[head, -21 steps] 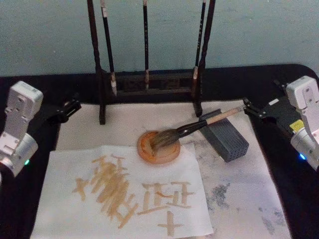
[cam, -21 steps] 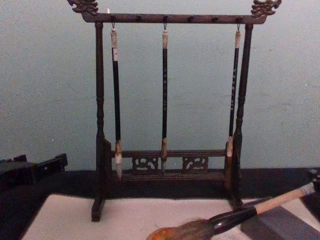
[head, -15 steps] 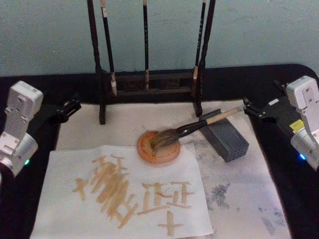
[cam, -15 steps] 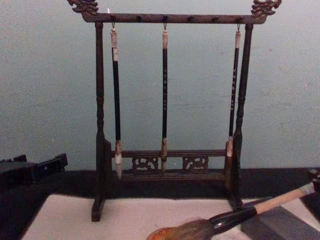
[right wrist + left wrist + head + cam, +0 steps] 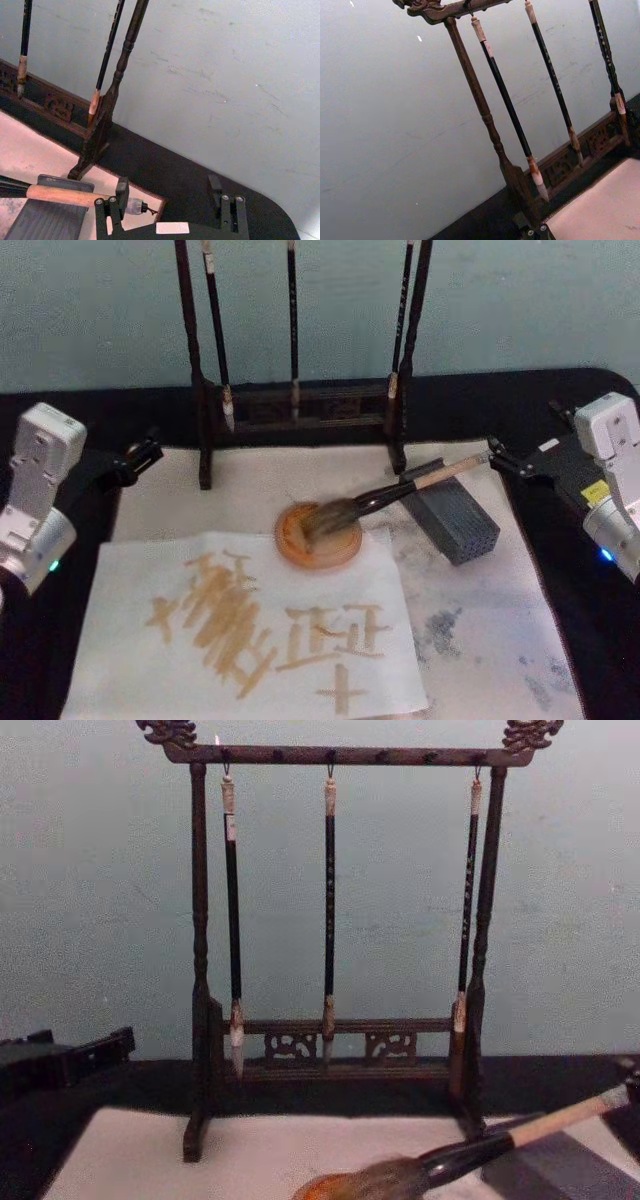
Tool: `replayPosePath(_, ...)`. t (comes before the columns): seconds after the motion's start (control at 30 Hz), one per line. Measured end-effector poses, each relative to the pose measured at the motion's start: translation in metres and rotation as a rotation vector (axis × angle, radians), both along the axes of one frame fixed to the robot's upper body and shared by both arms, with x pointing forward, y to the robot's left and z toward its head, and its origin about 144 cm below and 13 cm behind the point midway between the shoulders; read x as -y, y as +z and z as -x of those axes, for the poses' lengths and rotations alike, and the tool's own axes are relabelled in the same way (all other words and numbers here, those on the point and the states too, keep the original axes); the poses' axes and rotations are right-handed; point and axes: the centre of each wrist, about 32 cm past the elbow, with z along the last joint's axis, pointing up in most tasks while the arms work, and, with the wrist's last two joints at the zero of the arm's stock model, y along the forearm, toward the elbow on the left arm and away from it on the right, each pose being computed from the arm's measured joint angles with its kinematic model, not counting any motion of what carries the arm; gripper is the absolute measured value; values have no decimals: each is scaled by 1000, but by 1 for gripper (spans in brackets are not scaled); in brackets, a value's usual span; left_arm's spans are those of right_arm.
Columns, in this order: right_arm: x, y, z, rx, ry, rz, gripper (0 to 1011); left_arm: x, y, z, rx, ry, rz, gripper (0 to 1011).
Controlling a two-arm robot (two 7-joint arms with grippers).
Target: Pick up the brush from the inkstone, write on the paper, then place the brush back to its original position.
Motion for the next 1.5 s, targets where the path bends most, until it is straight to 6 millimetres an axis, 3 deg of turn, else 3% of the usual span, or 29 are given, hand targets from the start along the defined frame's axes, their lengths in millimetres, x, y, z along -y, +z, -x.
replayPosePath(0.7, 0, 0, 0, -2, 2, -2, 1002, 0, 0, 0, 0, 0, 0, 1002)
replayPosePath(0.93, 5, 4, 2, -39, 22, -68, 1001, 0, 0, 0, 0, 0, 0, 1002)
replayPosePath(1.5, 22, 12, 27, -155, 85, -354, 1001, 0, 0, 0, 0, 0, 0, 1000)
